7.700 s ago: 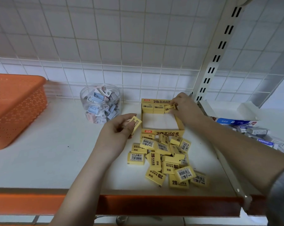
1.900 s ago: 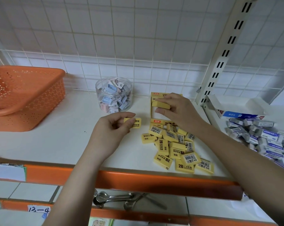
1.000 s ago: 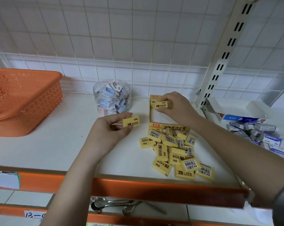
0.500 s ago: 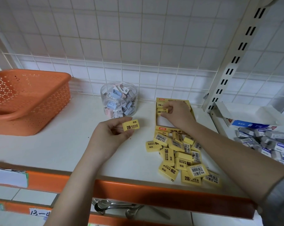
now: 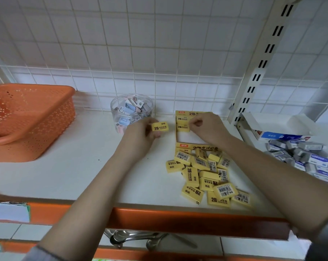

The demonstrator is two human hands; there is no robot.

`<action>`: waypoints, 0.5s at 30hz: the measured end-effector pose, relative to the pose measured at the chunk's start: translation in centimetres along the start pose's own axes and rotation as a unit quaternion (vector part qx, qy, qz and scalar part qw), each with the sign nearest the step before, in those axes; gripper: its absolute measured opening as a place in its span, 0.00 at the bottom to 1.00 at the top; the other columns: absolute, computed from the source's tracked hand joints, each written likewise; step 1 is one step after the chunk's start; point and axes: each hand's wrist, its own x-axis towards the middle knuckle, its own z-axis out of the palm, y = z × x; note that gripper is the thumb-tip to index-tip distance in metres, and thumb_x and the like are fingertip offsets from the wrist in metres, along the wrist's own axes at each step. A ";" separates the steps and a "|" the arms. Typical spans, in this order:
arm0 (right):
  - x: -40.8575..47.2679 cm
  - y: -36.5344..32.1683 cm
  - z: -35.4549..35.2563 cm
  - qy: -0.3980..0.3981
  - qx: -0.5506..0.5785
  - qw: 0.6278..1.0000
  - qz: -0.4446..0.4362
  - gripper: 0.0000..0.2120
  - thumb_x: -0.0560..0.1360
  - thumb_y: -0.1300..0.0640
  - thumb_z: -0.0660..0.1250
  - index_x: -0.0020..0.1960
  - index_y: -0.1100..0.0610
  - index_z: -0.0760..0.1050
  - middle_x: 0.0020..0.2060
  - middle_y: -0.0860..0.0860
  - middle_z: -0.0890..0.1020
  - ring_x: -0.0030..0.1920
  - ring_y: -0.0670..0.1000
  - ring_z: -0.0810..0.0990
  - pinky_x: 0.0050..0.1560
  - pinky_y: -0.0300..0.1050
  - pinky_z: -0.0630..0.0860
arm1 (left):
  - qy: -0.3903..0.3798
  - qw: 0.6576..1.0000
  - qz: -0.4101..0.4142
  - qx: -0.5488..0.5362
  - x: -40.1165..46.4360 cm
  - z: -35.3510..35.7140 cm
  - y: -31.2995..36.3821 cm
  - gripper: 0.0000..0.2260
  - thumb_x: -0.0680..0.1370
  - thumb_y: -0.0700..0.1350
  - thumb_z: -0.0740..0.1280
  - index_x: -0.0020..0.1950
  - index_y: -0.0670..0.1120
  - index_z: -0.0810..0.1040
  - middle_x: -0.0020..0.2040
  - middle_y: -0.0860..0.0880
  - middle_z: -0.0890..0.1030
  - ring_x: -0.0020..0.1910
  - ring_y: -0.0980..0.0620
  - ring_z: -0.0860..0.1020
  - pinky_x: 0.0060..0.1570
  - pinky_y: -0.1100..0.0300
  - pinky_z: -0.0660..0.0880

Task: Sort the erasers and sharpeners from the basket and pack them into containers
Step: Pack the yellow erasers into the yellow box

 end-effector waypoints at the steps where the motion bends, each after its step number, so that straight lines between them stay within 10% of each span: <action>1: -0.6 -0.2 -0.9 0.006 0.005 1.000 0.005 0.08 0.76 0.61 0.65 0.47 0.61 0.83 0.45 0.53 0.84 0.47 0.51 0.81 0.44 0.37 0.74 | -0.007 1.000 0.024 0.012 0.9 0.3 0.5 0.07 0.75 0.41 0.69 0.53 0.47 0.77 0.45 0.51 0.81 0.45 0.53 0.78 0.43 0.68 0.70; 7: -7.5 0.1 -5.4 0.017 -0.006 0.999 0.044 0.05 0.77 0.55 0.65 0.47 0.49 0.80 0.43 0.44 0.81 0.40 0.40 0.77 0.37 0.25 0.68 | -0.046 0.991 0.075 0.102 5.5 3.2 1.9 0.15 0.74 0.47 0.71 0.60 0.48 0.79 0.55 0.50 0.79 0.49 0.55 0.74 0.45 0.66 0.65; 15: -16.8 1.7 -3.6 0.129 0.071 0.988 0.048 0.13 0.74 0.60 0.68 0.41 0.42 0.77 0.36 0.38 0.81 0.37 0.45 0.80 0.40 0.33 0.75 | -0.032 0.995 0.050 0.086 6.6 6.3 0.8 0.15 0.73 0.47 0.72 0.59 0.47 0.80 0.60 0.48 0.78 0.57 0.52 0.75 0.52 0.64 0.69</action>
